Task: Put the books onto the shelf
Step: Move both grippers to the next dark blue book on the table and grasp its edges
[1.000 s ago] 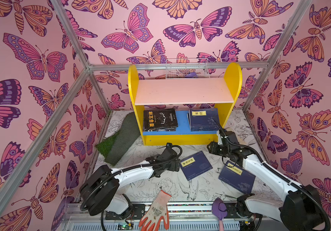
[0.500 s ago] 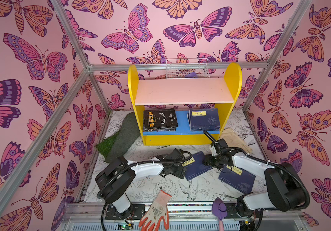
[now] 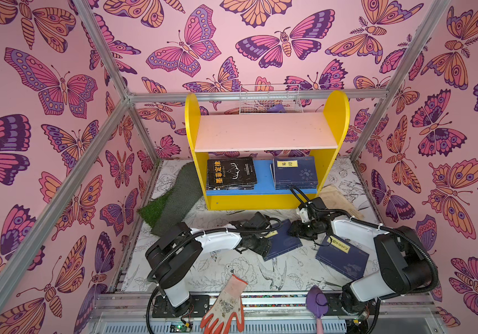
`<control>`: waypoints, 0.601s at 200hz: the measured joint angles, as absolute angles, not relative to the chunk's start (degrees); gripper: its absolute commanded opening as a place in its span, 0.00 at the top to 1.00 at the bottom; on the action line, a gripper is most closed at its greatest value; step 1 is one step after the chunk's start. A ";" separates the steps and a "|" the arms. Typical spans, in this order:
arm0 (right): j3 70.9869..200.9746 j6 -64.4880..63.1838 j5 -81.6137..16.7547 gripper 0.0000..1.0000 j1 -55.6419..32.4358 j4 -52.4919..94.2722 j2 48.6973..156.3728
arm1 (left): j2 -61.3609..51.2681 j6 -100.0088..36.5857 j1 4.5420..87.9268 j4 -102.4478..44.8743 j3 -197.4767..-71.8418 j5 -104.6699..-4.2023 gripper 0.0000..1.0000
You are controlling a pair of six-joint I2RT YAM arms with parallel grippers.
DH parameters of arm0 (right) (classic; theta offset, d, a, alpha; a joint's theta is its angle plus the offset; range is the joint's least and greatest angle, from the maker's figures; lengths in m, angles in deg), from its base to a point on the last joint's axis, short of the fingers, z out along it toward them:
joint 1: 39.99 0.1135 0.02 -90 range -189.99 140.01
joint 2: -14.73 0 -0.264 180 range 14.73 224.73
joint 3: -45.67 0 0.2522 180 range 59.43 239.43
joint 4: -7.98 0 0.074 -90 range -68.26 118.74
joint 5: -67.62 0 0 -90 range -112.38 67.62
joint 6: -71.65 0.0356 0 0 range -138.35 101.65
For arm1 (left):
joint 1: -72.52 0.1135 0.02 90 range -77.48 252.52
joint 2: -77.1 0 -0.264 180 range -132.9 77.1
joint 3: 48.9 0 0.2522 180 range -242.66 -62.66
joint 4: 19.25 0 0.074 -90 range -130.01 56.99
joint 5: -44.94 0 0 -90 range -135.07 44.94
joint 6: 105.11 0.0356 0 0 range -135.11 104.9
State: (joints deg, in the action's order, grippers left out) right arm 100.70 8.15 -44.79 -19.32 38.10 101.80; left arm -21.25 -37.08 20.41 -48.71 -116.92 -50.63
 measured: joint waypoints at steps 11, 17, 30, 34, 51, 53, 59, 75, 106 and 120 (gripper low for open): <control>100.70 8.15 -45.75 0.47 -19.32 38.08 101.84 | -21.66 -37.21 20.45 -49.41 -117.51 -49.47 0.20; 100.70 8.13 -46.21 0.48 -19.30 38.08 101.84 | -21.82 -37.26 20.52 -49.69 -117.75 -48.88 0.20; 100.70 8.13 -47.09 0.49 -19.25 38.06 101.63 | -22.21 -37.52 20.80 -50.11 -118.21 -47.85 0.20; 100.70 8.13 -47.46 0.50 -19.23 38.08 101.45 | -22.30 -37.58 20.93 -50.24 -118.34 -47.59 0.20; 100.70 8.17 -48.55 0.54 -19.19 38.23 99.77 | -22.56 -38.04 21.52 -50.72 -118.69 -46.85 0.20; 100.70 8.17 -48.66 0.55 -19.19 38.25 99.46 | -22.56 -38.13 21.59 -50.74 -118.69 -46.82 0.20; 100.70 8.17 -48.88 0.57 -19.19 38.25 98.41 | -22.56 -38.24 21.76 -50.77 -118.71 -46.82 0.20; 100.73 8.19 -49.91 0.61 -19.12 37.75 95.68 | -22.56 -38.48 22.29 -50.77 -118.71 -47.13 0.20; 100.75 8.72 -51.98 0.75 -18.91 35.63 93.30 | -22.39 -38.79 23.60 -50.70 -118.69 -49.01 0.20; 100.75 9.11 -52.59 0.81 -18.88 34.52 93.30 | -22.21 -38.98 24.21 -50.57 -118.51 -49.99 0.20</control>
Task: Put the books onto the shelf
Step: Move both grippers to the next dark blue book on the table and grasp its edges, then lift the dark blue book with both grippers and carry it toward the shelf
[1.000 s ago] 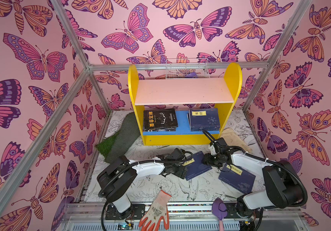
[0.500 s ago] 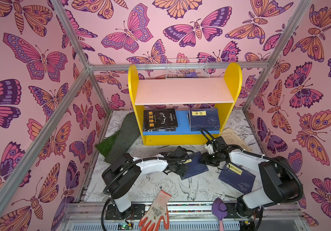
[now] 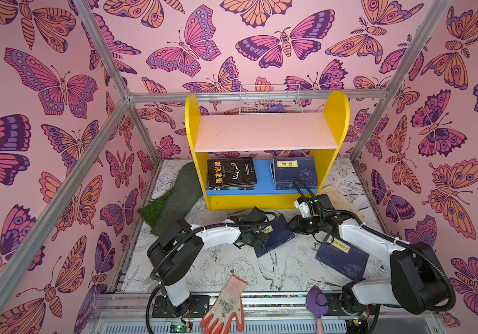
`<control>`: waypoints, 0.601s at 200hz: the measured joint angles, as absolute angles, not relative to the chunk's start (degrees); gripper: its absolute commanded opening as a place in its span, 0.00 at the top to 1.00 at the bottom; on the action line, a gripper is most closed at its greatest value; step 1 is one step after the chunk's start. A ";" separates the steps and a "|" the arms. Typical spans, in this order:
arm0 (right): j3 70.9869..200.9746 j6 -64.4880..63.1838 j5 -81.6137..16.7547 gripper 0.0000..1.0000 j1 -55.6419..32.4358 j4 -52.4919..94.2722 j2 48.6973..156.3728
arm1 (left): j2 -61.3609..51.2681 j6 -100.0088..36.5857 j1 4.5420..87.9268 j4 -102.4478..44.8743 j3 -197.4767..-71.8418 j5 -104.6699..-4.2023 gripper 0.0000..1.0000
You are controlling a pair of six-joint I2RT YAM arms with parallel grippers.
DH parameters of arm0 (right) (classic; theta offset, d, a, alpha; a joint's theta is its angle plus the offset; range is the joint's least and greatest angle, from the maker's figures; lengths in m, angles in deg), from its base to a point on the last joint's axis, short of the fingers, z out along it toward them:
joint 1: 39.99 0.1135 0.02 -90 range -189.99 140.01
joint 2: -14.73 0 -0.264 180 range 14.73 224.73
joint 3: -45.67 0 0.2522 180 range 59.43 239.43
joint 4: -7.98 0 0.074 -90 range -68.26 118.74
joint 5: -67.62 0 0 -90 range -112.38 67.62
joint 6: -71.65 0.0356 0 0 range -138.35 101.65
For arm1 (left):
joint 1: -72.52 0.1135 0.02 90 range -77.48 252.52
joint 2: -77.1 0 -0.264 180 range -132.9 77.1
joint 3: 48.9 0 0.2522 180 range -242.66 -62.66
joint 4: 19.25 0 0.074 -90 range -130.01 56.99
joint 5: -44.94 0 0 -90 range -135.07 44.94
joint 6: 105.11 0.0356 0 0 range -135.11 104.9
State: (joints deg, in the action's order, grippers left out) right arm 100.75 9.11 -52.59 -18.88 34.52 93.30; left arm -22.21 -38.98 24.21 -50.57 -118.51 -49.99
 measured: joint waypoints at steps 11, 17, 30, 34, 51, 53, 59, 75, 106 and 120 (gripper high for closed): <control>100.75 9.42 -52.99 0.86 -18.86 33.77 93.30 | -21.88 -39.18 24.62 -50.11 -118.06 -50.67 0.20; 100.75 9.55 -53.14 0.89 -18.82 33.42 93.30 | -21.66 -39.25 24.86 -49.76 -117.77 -50.98 0.19; 100.75 9.90 -53.29 0.94 -18.62 32.79 93.28 | -20.99 -39.55 25.32 -48.71 -116.81 -51.72 0.20; 100.75 9.88 -53.32 0.95 -18.56 32.64 93.28 | -20.75 -39.60 25.48 -48.34 -116.39 -51.83 0.20; 100.75 9.96 -53.38 1.00 -18.29 32.02 93.19 | -19.57 -39.88 26.18 -46.37 -114.58 -52.92 0.20; 100.75 9.96 -53.40 1.00 -18.25 31.98 93.17 | -19.41 -39.88 26.31 -46.15 -114.36 -53.03 0.20; 100.75 9.96 -53.42 1.00 -18.14 31.87 93.10 | -18.95 -40.03 26.53 -45.45 -113.71 -53.36 0.20; 100.75 9.94 -53.75 1.00 -17.81 31.59 92.73 | -17.73 -40.25 27.27 -44.08 -112.04 -54.34 0.19; 100.18 9.92 -56.03 1.00 -17.27 29.86 90.59 | -12.35 -42.13 30.20 -41.21 -107.04 -57.34 0.15; 99.55 10.03 -57.77 1.00 -17.07 28.79 88.84 | -7.11 -44.10 33.39 -39.18 -103.72 -59.11 0.13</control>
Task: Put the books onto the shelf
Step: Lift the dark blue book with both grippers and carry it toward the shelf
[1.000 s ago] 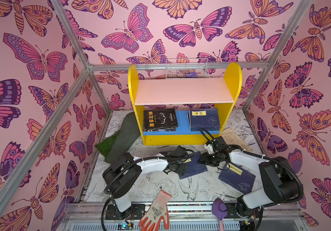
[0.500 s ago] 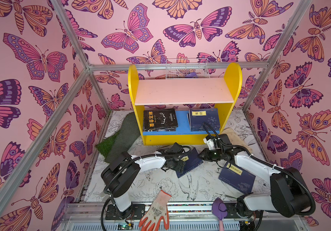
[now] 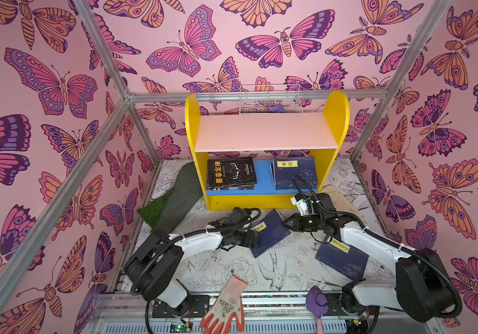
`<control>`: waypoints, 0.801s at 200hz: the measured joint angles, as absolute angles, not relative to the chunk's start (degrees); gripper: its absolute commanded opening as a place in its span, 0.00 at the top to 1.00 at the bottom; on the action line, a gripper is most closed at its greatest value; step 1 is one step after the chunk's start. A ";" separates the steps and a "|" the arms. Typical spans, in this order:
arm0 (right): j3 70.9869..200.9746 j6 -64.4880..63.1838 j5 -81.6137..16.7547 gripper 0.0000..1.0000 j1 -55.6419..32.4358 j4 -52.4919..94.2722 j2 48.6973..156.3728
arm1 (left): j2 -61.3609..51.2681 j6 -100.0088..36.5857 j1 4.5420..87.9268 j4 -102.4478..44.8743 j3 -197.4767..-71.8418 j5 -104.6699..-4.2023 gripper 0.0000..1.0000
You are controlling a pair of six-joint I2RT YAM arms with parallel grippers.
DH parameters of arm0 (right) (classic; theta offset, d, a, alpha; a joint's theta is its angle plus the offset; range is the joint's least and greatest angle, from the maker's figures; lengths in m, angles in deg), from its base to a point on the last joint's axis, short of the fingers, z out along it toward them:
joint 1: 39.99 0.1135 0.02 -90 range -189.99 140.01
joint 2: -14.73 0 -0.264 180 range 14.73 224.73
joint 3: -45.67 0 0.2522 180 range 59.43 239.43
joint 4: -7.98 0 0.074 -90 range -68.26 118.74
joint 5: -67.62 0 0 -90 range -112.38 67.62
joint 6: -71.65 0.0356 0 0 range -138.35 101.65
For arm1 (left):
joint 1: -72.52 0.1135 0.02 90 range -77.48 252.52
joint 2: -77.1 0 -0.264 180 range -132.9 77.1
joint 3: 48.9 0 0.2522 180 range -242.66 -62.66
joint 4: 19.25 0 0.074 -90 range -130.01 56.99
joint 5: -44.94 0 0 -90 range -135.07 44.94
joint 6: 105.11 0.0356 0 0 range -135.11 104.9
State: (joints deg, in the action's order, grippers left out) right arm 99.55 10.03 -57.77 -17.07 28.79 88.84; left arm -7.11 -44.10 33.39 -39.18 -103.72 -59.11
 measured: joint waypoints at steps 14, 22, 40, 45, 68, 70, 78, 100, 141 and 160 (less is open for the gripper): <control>98.67 10.36 -59.63 1.00 -16.98 27.39 86.79 | -0.86 -46.90 37.28 -36.51 -100.07 -60.51 0.11; 98.26 10.64 -60.59 1.00 -16.96 26.63 85.58 | 3.51 -48.95 39.62 -34.98 -97.77 -60.99 0.10; 98.04 11.60 -62.39 1.00 -16.96 25.34 83.44 | 12.28 -53.10 43.33 -32.19 -93.44 -62.26 0.08; 98.04 11.76 -62.78 1.00 -16.96 24.85 82.98 | 14.29 -54.09 43.95 -31.55 -92.55 -62.61 0.07; 98.06 13.57 -64.51 1.00 -16.98 22.58 82.02 | 20.91 -58.44 45.65 -29.02 -89.53 -64.53 0.05; 98.06 14.03 -64.70 1.00 -17.03 22.19 81.98 | 21.35 -58.85 45.74 -28.69 -89.25 -64.73 0.05; 98.06 15.14 -65.31 1.00 -17.11 20.83 81.80 | 22.66 -60.01 46.07 -27.60 -88.18 -65.47 0.05; 98.23 18.51 -66.60 1.00 -17.62 16.68 81.28 | 25.50 -63.09 46.57 -24.25 -84.81 -67.96 0.04; 101.71 22.36 -67.37 1.00 -18.42 12.55 80.34 | 28.78 -67.46 46.63 -15.42 -80.07 -74.08 0.03; 102.30 24.26 -67.26 1.00 -18.93 9.66 79.90 | 28.65 -68.25 46.63 -13.17 -79.81 -76.22 0.04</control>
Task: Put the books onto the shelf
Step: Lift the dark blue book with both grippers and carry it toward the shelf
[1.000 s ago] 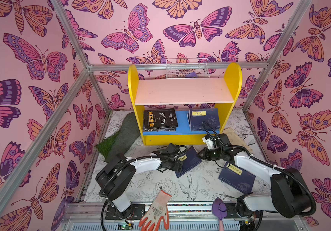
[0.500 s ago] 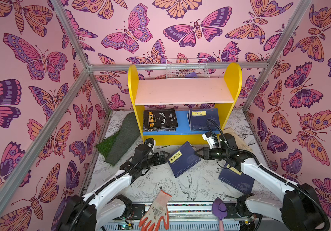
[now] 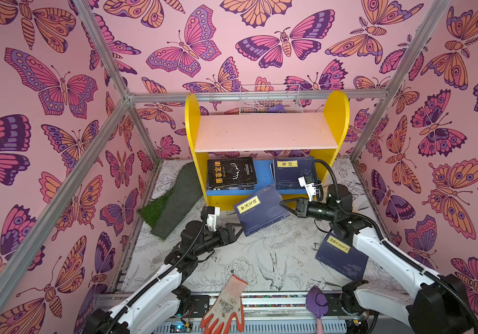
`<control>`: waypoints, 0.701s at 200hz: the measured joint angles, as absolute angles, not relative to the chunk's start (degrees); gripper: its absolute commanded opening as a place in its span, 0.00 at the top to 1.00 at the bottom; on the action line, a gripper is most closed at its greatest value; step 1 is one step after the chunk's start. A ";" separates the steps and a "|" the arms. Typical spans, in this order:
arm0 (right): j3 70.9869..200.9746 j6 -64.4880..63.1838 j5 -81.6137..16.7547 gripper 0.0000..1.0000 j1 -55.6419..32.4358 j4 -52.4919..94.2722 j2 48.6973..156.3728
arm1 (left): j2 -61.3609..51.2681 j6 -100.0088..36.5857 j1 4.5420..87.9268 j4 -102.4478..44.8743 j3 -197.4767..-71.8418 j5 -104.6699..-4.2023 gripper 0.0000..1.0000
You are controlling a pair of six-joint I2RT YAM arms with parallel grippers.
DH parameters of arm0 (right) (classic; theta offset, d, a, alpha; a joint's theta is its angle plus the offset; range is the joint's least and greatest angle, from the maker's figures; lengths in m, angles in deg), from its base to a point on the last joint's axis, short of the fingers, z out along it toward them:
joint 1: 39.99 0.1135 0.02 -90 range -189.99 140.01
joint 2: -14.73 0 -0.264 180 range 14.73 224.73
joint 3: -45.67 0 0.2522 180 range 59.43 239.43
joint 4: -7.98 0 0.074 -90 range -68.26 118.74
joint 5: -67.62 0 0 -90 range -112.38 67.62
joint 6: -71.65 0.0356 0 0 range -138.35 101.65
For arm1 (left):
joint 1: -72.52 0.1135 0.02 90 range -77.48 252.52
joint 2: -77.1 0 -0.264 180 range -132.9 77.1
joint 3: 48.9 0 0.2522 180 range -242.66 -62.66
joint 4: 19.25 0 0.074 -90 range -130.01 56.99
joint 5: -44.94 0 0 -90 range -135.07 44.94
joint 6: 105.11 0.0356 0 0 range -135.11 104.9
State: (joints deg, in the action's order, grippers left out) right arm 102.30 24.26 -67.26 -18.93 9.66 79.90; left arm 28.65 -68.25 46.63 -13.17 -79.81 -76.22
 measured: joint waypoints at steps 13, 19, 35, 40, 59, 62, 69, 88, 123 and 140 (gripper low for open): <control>102.34 25.96 -67.30 1.00 -19.01 7.39 79.99 | 28.21 -68.67 46.63 -11.51 -79.81 -77.05 0.06; 102.34 26.86 -67.43 1.00 -19.01 6.34 80.12 | 27.78 -68.99 46.63 -10.53 -79.78 -77.25 0.07; 102.34 28.76 -67.83 1.00 -19.01 3.92 80.67 | 26.09 -69.67 46.63 -7.73 -79.78 -77.75 0.09; 102.34 29.26 -67.96 1.00 -19.01 3.41 80.82 | 25.39 -69.96 46.63 -6.77 -79.78 -77.93 0.10; 102.34 30.38 -68.55 1.00 -19.01 2.19 81.15 | 22.40 -70.83 46.63 -3.27 -79.98 -78.74 0.18; 102.32 30.58 -68.59 1.00 -19.01 2.04 81.15 | 21.87 -70.70 46.63 -2.70 -80.02 -78.87 0.20; 102.32 30.88 -68.77 1.00 -19.01 1.66 81.15 | 20.63 -70.92 46.63 -2.13 -80.53 -79.24 0.25; 102.30 31.21 -68.96 1.00 -19.01 1.25 81.15 | 17.31 -71.44 46.63 0.53 -82.56 -80.20 0.35; 102.13 31.12 -68.77 1.00 -19.25 1.40 81.10 | 13.98 -72.91 46.77 5.30 -85.25 -81.31 0.63; 102.13 30.92 -68.51 1.00 -19.56 1.49 81.04 | 12.78 -73.56 47.09 5.98 -86.19 -81.53 0.87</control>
State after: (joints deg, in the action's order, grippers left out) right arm 102.13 30.92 -68.51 -19.56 1.49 81.04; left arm 12.78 -73.56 47.09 5.98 -86.19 -81.53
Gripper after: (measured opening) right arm 0.096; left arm 0.273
